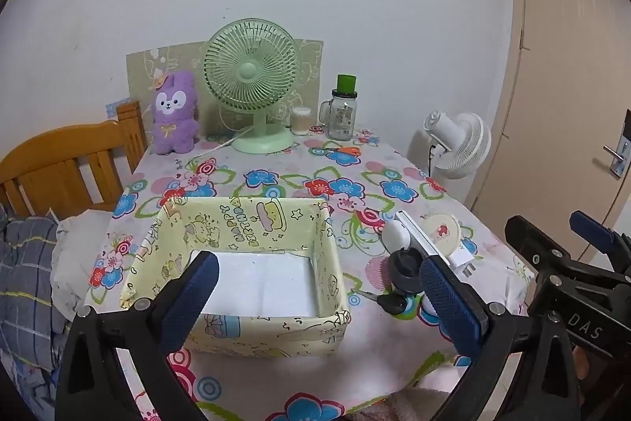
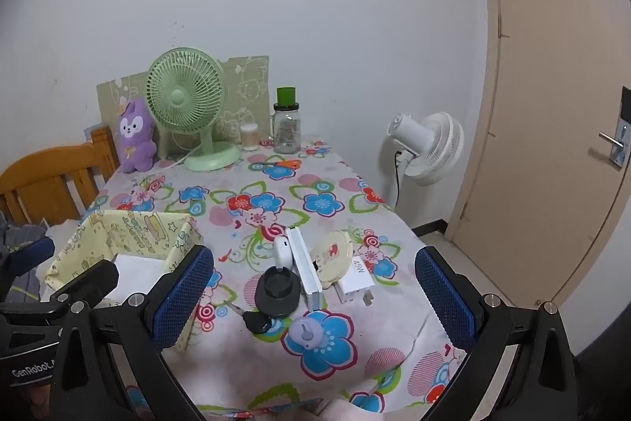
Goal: Organize rigid objects
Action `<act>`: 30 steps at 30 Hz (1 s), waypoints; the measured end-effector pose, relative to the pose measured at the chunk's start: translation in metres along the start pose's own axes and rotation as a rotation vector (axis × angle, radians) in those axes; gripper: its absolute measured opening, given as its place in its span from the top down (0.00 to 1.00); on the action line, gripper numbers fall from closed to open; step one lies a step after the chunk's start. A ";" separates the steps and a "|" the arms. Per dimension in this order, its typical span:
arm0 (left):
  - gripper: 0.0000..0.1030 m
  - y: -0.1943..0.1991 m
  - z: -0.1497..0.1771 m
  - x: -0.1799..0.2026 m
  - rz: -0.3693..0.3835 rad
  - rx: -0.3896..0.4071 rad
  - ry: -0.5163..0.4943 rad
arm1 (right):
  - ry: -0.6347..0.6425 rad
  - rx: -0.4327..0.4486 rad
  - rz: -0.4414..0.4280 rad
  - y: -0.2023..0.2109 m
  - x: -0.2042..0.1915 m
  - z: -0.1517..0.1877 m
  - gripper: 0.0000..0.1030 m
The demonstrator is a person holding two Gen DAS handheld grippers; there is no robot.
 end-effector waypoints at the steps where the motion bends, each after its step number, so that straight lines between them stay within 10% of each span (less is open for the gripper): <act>1: 0.00 0.000 0.000 0.000 -0.002 0.000 -0.002 | 0.000 -0.001 0.001 0.000 -0.001 0.000 0.00; 30: 0.00 -0.007 0.003 -0.006 -0.026 -0.012 -0.002 | -0.006 -0.010 0.004 -0.007 -0.001 0.004 0.00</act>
Point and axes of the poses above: each gripper's, at about its wrist camera, not at the fingertips, and y roughly against the way its jaws point, x to its right, z to its underside, the point moved 3 cm from there along -y, roughly the way its jaws point, and after that the axes turned 2 degrees about x, right-handed, at the moved point
